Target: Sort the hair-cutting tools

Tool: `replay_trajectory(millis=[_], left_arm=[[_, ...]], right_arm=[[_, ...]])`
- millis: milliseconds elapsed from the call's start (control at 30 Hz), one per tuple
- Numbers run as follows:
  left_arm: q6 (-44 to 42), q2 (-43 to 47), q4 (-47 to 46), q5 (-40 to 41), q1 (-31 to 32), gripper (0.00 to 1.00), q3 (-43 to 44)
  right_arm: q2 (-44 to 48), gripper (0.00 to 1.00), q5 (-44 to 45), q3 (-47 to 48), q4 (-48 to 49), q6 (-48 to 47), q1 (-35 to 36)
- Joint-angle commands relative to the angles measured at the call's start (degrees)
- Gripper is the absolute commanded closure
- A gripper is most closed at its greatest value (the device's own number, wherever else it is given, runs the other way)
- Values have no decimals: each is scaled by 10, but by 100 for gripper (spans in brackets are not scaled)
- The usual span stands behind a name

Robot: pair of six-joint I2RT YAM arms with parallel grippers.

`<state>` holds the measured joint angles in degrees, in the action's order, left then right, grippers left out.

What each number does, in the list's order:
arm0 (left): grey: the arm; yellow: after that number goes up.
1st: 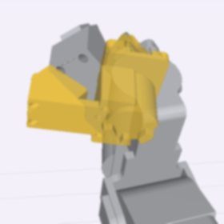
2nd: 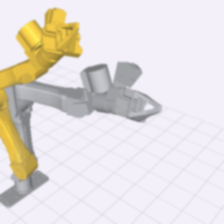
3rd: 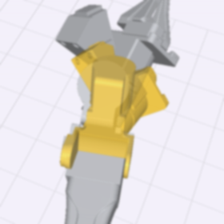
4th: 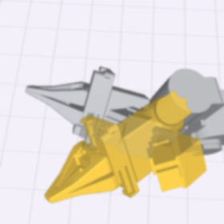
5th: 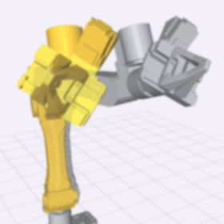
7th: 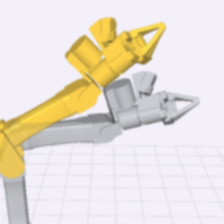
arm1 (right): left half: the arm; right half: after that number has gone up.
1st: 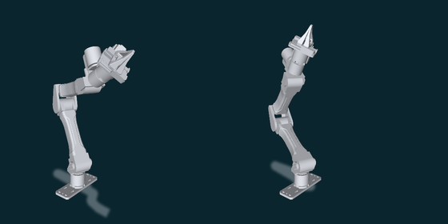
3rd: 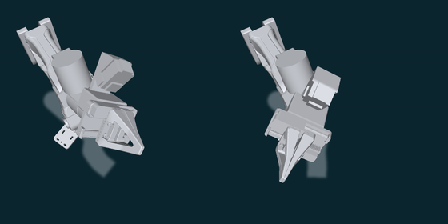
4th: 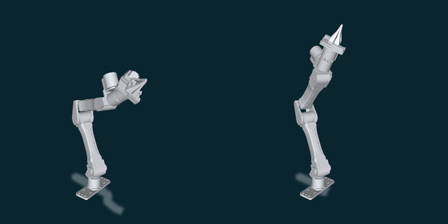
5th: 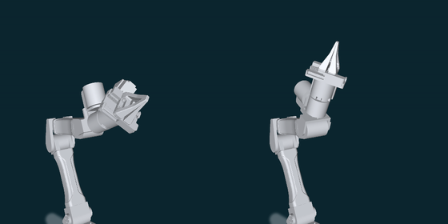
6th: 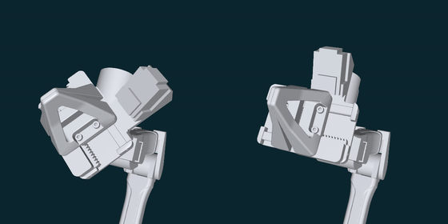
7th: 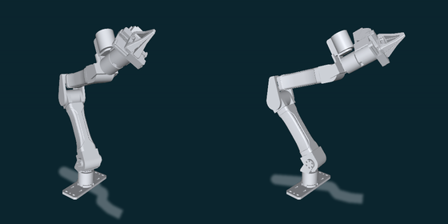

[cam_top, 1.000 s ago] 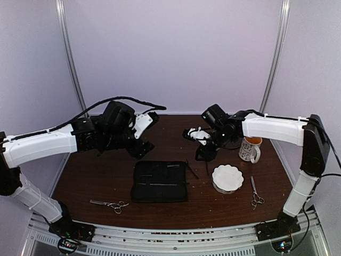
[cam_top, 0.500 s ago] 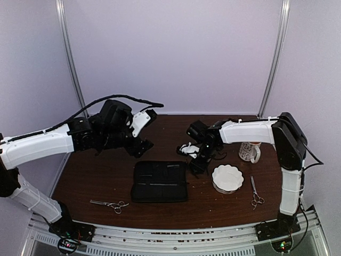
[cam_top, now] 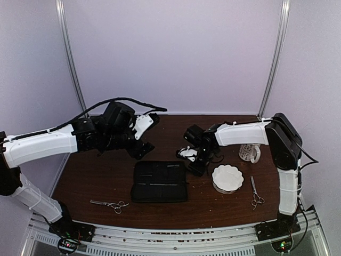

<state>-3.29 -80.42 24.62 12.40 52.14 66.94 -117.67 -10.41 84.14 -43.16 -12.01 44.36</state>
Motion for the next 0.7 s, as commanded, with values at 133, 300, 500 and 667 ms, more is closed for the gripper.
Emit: replay_trajectory(millis=[133, 300, 500, 667], left_arm=[[-46, -3, -8, -17, 12, 28, 0], [-70, -1, -7, -33, 24, 34, -13], [-103, 16, 10, -35, 74, 41, -15], [-105, 61, 3, -94, 77, 51, -67]], right_arm=[[64, 100, 23, 16, -27, -21, -24], [140, 100, 39, -2, -35, -71, -32], [239, 100, 31, -77, -29, -158, -27], [291, 100, -14, -118, -43, -195, -7]])
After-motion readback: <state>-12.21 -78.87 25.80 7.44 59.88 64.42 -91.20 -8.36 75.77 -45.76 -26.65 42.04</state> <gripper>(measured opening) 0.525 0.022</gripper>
